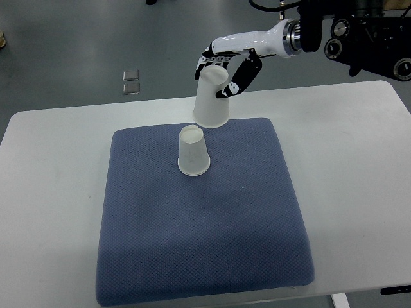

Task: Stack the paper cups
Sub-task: 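Lift the cup and carry it over the cup on the pad, then lower the held cup onto the cup on the pad and open fingers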

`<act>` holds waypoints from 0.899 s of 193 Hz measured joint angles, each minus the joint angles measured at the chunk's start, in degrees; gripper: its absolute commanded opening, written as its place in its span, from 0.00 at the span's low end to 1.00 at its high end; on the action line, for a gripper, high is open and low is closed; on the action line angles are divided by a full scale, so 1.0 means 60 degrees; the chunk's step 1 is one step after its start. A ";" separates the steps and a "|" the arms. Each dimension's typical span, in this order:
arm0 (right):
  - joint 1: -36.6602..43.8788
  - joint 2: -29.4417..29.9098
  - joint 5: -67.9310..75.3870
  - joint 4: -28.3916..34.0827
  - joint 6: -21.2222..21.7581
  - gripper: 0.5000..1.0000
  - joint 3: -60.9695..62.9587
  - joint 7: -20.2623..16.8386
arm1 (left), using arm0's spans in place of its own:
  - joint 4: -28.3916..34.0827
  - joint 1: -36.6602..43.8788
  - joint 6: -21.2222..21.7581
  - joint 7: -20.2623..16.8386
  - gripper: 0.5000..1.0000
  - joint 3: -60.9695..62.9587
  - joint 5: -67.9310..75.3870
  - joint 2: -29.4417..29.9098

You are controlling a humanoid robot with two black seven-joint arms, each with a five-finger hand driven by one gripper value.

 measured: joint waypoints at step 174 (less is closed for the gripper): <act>0.0306 0.1528 0.0863 -0.0780 -0.0082 0.34 -0.0899 -0.0095 | 0.0018 0.0043 0.0004 -0.0003 1.00 0.0000 -0.0004 0.0000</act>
